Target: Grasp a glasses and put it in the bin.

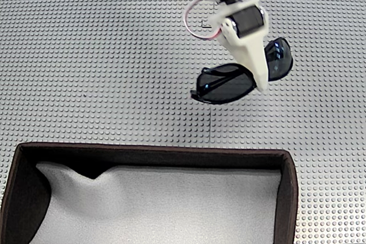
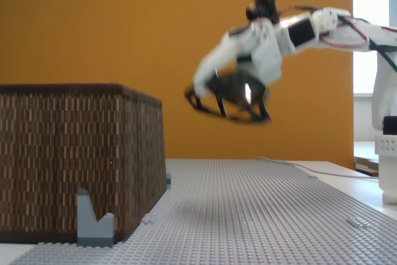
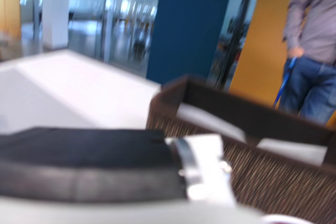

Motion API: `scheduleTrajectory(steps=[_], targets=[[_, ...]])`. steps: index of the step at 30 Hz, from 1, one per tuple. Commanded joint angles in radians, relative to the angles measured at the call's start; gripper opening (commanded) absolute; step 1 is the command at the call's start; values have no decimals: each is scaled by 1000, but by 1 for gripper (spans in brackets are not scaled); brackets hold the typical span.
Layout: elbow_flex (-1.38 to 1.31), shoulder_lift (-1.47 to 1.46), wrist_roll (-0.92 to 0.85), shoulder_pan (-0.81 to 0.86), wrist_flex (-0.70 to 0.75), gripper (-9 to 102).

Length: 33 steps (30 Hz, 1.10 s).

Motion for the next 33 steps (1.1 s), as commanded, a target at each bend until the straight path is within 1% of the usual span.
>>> scheduleTrajectory(steps=[1, 4, 10, 14, 21, 30, 31, 33], targets=[[-172, 63, -23, 21, -5, -1], [-291, 21, -37, 84, -26, -1], [-416, -110, 25, 224, -127, -1], [-428, -190, 64, 284, -198, -1], [-428, -330, 120, 373, -373, -1], [-426, -408, 114, 453, -382, -1], [-426, -414, 109, 465, -390, -1], [-430, -414, 104, 472, -451, -1]])
